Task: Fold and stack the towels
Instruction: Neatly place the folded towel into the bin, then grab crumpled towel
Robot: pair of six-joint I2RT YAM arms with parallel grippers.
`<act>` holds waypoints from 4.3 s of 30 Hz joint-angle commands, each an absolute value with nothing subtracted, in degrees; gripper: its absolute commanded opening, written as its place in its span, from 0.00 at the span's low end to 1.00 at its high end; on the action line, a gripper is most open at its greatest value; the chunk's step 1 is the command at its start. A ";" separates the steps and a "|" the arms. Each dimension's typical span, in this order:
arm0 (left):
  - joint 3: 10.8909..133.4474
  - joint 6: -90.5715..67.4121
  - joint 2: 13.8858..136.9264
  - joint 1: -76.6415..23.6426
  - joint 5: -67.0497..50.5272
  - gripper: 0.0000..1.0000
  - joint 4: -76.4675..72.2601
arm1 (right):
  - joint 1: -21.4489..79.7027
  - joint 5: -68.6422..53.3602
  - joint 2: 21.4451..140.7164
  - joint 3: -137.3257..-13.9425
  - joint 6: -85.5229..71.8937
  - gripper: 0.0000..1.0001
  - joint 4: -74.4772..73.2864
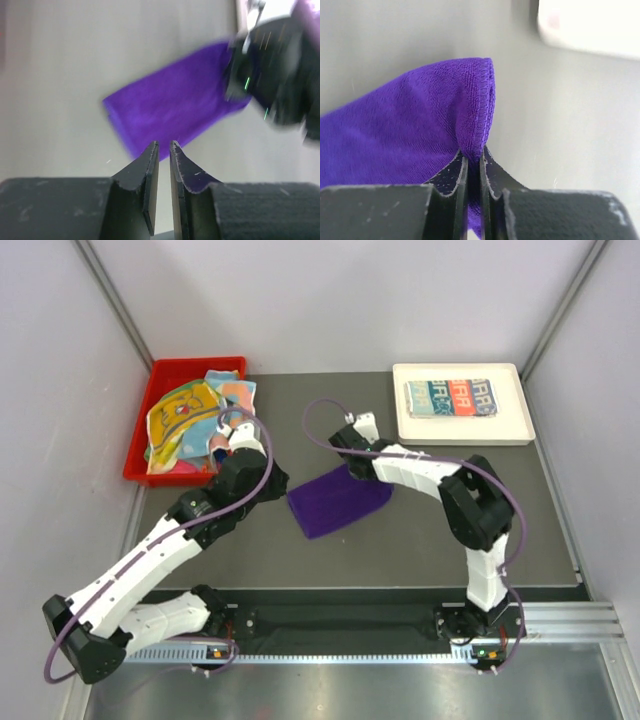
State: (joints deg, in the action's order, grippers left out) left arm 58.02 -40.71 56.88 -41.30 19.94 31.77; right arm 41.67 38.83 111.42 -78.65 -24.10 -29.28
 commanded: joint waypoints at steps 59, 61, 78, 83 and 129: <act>59.24 -33.40 72.77 -41.13 10.37 0.17 24.43 | 16.70 51.33 136.50 -132.01 33.84 0.01 -11.08; 59.33 -33.49 73.04 -41.22 10.28 0.17 24.43 | 16.35 51.15 135.88 -131.05 34.19 0.01 -10.46; 58.80 -33.40 73.74 -41.13 9.32 0.17 23.64 | 13.80 50.01 132.54 -128.67 35.42 0.01 -8.53; 58.71 -33.22 73.74 -41.13 9.05 0.17 23.64 | 13.45 50.01 131.66 -127.97 35.68 0.01 -7.91; 65.64 -34.54 80.51 -41.13 9.40 0.18 22.94 | -3.43 16.38 118.59 -121.39 -5.87 1.00 -25.22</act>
